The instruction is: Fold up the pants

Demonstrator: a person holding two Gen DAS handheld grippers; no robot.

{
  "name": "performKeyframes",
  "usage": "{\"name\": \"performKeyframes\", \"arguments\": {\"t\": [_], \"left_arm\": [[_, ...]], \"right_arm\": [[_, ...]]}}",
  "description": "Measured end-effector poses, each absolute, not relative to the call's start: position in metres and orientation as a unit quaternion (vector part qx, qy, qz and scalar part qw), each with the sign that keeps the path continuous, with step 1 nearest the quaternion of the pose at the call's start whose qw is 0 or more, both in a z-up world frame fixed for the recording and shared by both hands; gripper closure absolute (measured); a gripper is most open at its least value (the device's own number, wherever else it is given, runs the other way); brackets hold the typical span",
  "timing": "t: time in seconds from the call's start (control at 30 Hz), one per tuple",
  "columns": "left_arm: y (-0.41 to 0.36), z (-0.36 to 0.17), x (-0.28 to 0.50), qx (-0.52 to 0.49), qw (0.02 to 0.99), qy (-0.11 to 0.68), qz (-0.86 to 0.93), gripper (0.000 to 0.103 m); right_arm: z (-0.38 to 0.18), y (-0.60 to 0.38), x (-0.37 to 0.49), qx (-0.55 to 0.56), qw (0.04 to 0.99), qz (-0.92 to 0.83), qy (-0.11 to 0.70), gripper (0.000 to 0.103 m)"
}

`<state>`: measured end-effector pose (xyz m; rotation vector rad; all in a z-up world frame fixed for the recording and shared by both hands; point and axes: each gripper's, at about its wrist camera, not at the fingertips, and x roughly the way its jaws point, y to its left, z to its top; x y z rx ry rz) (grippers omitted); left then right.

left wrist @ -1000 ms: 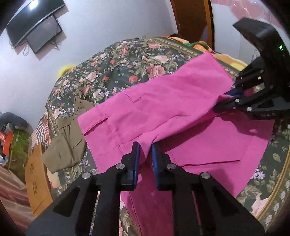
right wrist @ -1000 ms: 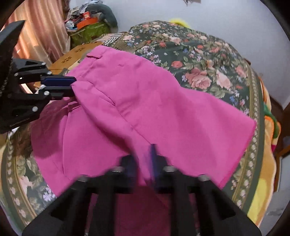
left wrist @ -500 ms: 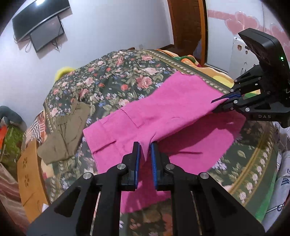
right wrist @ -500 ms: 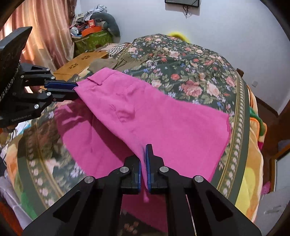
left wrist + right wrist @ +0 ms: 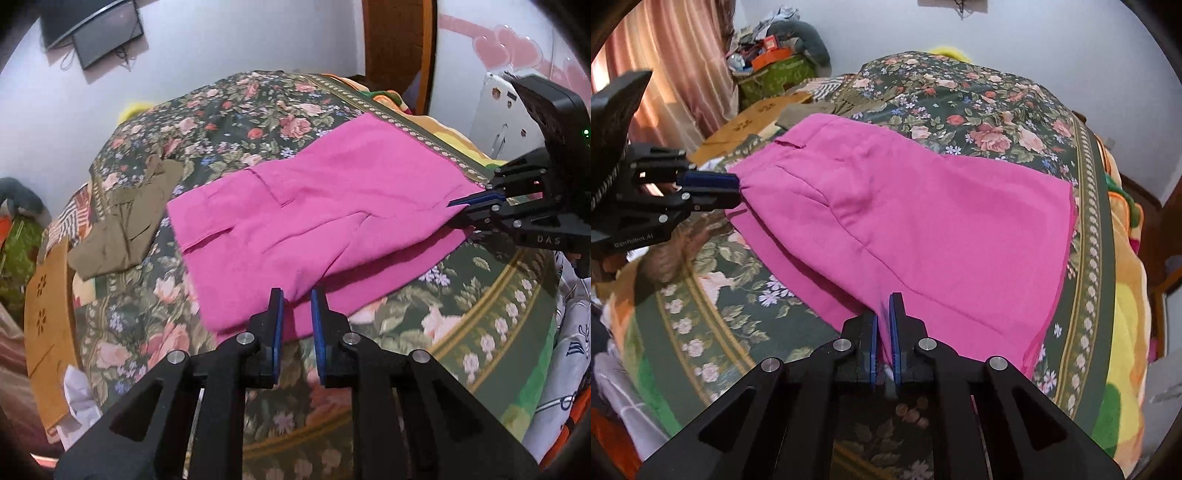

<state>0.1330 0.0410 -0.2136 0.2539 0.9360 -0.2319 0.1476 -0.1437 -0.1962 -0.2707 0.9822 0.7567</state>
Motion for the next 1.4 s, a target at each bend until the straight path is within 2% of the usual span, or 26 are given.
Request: {"name": "performKeyframes", "arguments": {"t": [0.17, 0.27, 0.37, 0.4, 0.43, 0.5, 0.6, 0.67, 0.7, 0.77, 0.8, 1.13, 1.4], "left_arm": [[0.074, -0.206, 0.128, 0.053, 0.878, 0.466, -0.09, 0.087], [0.099, -0.202, 0.132, -0.005, 0.876, 0.478, -0.071, 0.083], [0.114, -0.202, 0.139, -0.049, 0.872, 0.483, -0.057, 0.077], [0.117, -0.203, 0.142, -0.061, 0.87, 0.487, -0.055, 0.074], [0.117, -0.204, 0.145, -0.068, 0.868, 0.49, -0.054, 0.069], [0.116, -0.209, 0.149, -0.079, 0.863, 0.496, -0.056, 0.063], [0.108, -0.218, 0.158, -0.08, 0.858, 0.505, -0.058, 0.062], [0.105, -0.223, 0.163, -0.088, 0.855, 0.506, -0.065, 0.063], [0.103, -0.224, 0.164, -0.085, 0.856, 0.506, -0.062, 0.067], [0.098, -0.224, 0.165, -0.063, 0.863, 0.5, -0.045, 0.08], [0.098, -0.224, 0.165, -0.058, 0.864, 0.499, -0.041, 0.092], [0.114, -0.191, 0.147, -0.061, 0.883, 0.464, -0.036, 0.093], [0.117, -0.241, 0.142, -0.067, 0.86, 0.505, -0.02, 0.091]], "right_arm": [[-0.187, -0.158, 0.138, -0.103, 0.807, 0.352, 0.462, 0.098], [-0.179, -0.172, 0.136, -0.072, 0.815, 0.339, 0.464, 0.097], [-0.173, -0.191, 0.139, -0.041, 0.831, 0.311, 0.46, 0.078], [-0.172, -0.196, 0.14, -0.036, 0.837, 0.298, 0.457, 0.067], [-0.171, -0.202, 0.142, -0.032, 0.843, 0.286, 0.454, 0.064], [-0.171, -0.21, 0.144, -0.025, 0.849, 0.271, 0.452, 0.064], [-0.176, -0.222, 0.15, -0.009, 0.851, 0.251, 0.462, 0.064], [-0.183, -0.228, 0.153, 0.004, 0.849, 0.241, 0.47, 0.063], [-0.186, -0.231, 0.154, 0.008, 0.847, 0.24, 0.475, 0.063], [-0.194, -0.233, 0.155, 0.017, 0.84, 0.239, 0.486, 0.063], [-0.198, -0.232, 0.155, 0.018, 0.837, 0.24, 0.491, 0.064], [-0.211, -0.225, 0.152, -0.006, 0.828, 0.257, 0.498, 0.065], [-0.212, -0.224, 0.152, -0.014, 0.83, 0.255, 0.496, 0.066]]}}
